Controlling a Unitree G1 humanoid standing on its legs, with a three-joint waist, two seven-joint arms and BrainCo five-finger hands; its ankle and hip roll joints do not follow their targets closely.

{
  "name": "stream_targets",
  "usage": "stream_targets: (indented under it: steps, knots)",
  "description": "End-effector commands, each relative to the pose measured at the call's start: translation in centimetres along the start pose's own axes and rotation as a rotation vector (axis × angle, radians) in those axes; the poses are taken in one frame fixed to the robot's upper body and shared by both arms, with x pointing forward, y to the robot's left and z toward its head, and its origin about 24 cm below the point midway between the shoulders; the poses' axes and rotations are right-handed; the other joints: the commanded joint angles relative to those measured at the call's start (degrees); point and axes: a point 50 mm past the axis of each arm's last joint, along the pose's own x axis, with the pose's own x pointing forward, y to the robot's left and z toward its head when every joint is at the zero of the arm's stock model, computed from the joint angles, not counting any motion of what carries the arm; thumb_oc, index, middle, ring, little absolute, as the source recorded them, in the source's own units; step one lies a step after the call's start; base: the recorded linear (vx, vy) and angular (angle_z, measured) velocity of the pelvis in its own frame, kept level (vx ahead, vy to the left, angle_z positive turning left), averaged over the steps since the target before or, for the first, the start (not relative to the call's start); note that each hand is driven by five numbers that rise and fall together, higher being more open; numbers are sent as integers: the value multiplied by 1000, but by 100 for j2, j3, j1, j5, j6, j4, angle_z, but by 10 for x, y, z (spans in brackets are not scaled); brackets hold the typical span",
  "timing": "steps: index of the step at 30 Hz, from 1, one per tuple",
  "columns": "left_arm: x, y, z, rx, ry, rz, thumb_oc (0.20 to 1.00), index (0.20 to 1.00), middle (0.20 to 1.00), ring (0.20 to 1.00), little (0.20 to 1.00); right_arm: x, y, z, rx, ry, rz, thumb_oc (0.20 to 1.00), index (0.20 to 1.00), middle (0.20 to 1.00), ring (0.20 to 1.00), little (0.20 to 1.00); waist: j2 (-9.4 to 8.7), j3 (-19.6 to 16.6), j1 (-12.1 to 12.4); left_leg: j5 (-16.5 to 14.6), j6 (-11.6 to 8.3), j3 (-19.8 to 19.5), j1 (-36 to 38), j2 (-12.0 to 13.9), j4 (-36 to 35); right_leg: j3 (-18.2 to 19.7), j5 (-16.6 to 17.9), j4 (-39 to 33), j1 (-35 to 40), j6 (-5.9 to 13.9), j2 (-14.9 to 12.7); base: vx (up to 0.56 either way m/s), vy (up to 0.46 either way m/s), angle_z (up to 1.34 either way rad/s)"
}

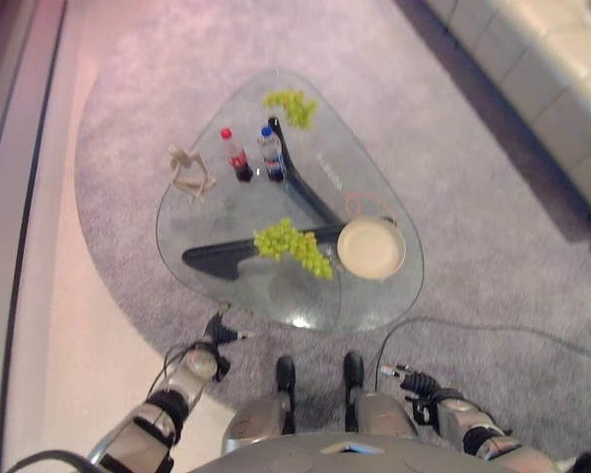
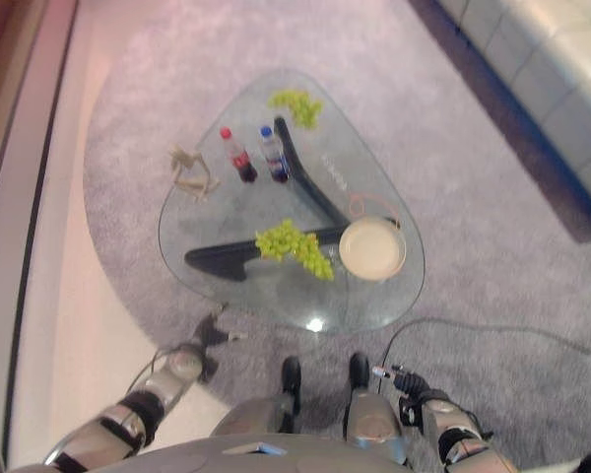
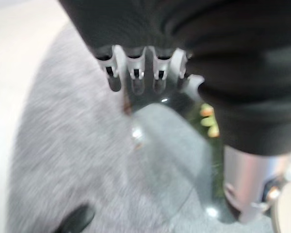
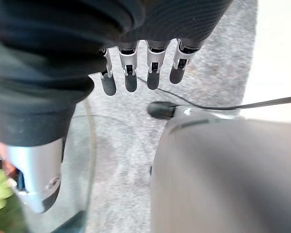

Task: Pick up fruits into the plate

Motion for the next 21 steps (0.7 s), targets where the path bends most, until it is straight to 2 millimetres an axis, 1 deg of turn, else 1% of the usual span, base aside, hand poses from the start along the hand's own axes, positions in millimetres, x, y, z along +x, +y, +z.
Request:
stream_targets:
  steps: [1,2,3,4,5,6,7,8,10,11,12,15,16,17,19,21]
  knots:
    - [8,22,19,131,-77,96,1000,1000,1000,1000,1000,2,5,32,-15,-120,37,1000,1000,1000,1000,1000,-203,275,-51,-616,143,290,34,-80,362,235,-335,786,-363,221,-211,-128,-34,-5]
    - [15,51,47,226,-183,173,1000,1000,1000,1000,1000,0,2,58,-59,-195,47,1000,1000,1000,1000,1000,-159,562,-85,-542,114,225,-257,-102,457,259,-310,909,-677,195,-189,-148,-38,-8]
    - [15,57,52,235,-198,185,1000,1000,1000,1000,1000,0,2,62,-65,-207,48,1000,1000,1000,1000,1000,-153,613,-89,-531,103,218,-322,-102,482,259,-310,940,-745,192,-190,-150,-48,-12]
    - [17,72,65,263,-239,218,1000,1000,1000,1000,1000,-1,1,73,-78,-238,53,1000,1000,1000,1000,1000,-139,746,-101,-501,81,200,-482,-110,554,263,-302,1013,-902,185,-185,-80,-22,-11]
    - [17,76,69,274,-249,226,1000,1000,1000,1000,1000,-2,0,76,-81,-246,56,1000,1000,1000,1000,1000,-138,776,-104,-495,77,196,-528,-114,580,264,-301,1035,-946,183,-184,-131,-53,-20]
    - [16,101,93,344,-309,292,1000,1000,1000,1000,1000,-5,-1,94,-107,-293,65,1000,1000,1000,1000,1000,-137,987,-131,-459,60,172,-797,-136,736,271,-289,1188,-1220,174,-179,-107,-56,-16]
    - [15,114,105,367,-332,319,1000,1000,1000,1000,1000,-6,-1,100,-127,-310,69,1000,1000,1000,1000,1000,-141,1071,-150,-449,54,175,-903,-139,791,268,-279,1239,-1331,177,-181,-108,-76,-13]
    - [14,128,118,398,-354,352,1000,1000,1000,1000,1000,-8,-1,106,-144,-326,72,1000,1000,1000,1000,1000,-154,1072,-162,-447,55,178,-1096,-147,860,272,-269,1296,-1526,181,-182,-61,-74,-4]
    - [9,157,151,490,-398,440,1000,1000,1000,1000,1000,-11,-2,122,-162,-362,80,1000,1000,1000,1000,1000,-201,1072,-194,-441,65,195,-1587,-166,1032,293,-246,1472,-2043,196,-175,-56,-79,-5]
    - [9,158,152,490,-398,441,1000,1000,1000,1000,1000,-11,-2,122,-162,-364,80,1000,1000,1000,1000,1000,-203,1072,-190,-444,65,198,-1601,-167,1042,296,-248,1482,-2058,196,-176,-67,-89,-5]
    - [5,175,176,554,-415,511,1000,1000,1000,1000,1000,-12,1,134,-151,-393,87,1000,1000,1000,1000,1000,-256,1072,-205,-433,81,203,-1986,-194,1187,288,-222,1616,-2436,211,-181,-62,-82,-9]
    - [0,192,204,624,-424,601,1000,1000,1000,1000,1000,-14,7,147,-101,-435,102,1000,1000,1000,1000,1000,-325,1072,-235,-417,98,197,-2475,-216,1367,311,-201,1823,-2941,226,-168,-55,-83,-5]
    - [-3,198,216,660,-430,649,1000,1000,1000,1000,1000,-13,10,151,-74,-449,111,1000,1000,1000,1000,1000,-349,1072,-247,-407,103,194,-2656,-218,1428,315,-204,1908,-3121,228,-150,-24,-61,1]
    - [-5,202,223,678,-432,678,1000,1000,1000,1000,1000,-13,12,152,-56,-454,119,1000,1000,1000,1000,1000,-361,1072,-263,-400,106,187,-2762,-220,1471,323,-201,1953,-3221,226,-131,-12,-63,0]
    - [-12,213,243,744,-437,769,1000,1000,1000,1000,1000,-13,19,155,-17,-472,140,1000,1000,1000,1000,1000,-390,1072,-299,-397,109,174,-3082,-216,1613,336,-219,2128,-3544,214,-79,2,-20,0]
    - [-18,221,255,766,-429,838,1000,1000,1000,1000,1000,-12,23,155,1,-483,157,1000,1000,1000,1000,1000,-414,1072,-348,-411,112,169,-3340,-232,1770,367,-214,2234,-3787,206,-43,15,-5,-6]
